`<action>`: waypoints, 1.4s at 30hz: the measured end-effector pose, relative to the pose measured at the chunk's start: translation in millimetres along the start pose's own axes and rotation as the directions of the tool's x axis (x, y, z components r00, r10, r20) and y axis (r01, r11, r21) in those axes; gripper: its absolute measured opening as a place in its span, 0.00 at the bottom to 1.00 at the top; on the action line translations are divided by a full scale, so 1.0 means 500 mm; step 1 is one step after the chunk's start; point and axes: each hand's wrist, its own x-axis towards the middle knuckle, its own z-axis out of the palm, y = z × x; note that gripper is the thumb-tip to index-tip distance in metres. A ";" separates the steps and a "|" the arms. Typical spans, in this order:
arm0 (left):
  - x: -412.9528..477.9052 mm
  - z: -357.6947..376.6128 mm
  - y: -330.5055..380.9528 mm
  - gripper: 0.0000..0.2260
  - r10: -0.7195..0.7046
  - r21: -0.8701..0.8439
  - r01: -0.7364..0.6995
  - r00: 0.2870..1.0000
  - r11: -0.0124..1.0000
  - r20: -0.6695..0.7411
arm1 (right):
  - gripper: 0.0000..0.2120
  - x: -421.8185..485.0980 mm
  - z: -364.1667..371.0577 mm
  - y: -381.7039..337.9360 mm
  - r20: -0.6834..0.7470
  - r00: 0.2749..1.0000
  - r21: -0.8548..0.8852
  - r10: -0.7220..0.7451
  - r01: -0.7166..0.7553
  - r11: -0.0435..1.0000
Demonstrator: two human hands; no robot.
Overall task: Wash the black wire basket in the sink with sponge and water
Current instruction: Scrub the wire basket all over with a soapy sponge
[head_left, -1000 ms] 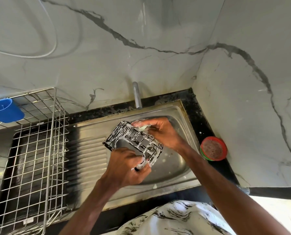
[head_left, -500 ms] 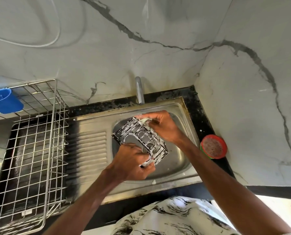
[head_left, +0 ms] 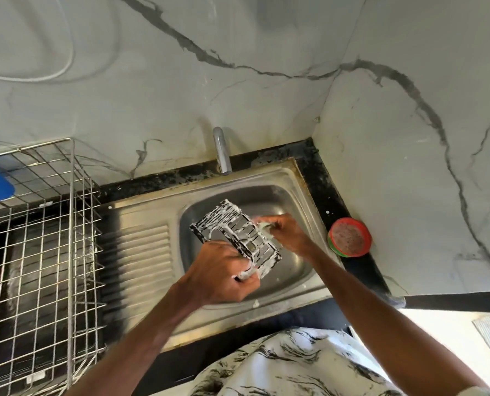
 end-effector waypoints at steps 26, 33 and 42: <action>-0.086 -0.008 -0.046 0.24 -0.279 -0.134 0.264 0.954 0.955 -0.111 | 0.24 -0.202 0.058 -0.117 -0.361 0.846 -0.113 -0.393 0.379 0.919; -0.064 -0.029 -0.027 0.26 -0.461 -0.262 0.411 0.870 0.873 -0.174 | 0.15 -0.220 0.015 -0.094 -0.579 0.812 0.232 -0.075 0.252 0.939; -0.013 0.001 -0.004 0.28 -0.664 -0.414 0.570 0.738 0.710 -0.124 | 0.05 -0.190 -0.082 0.053 -0.705 0.700 0.096 0.115 -0.066 0.993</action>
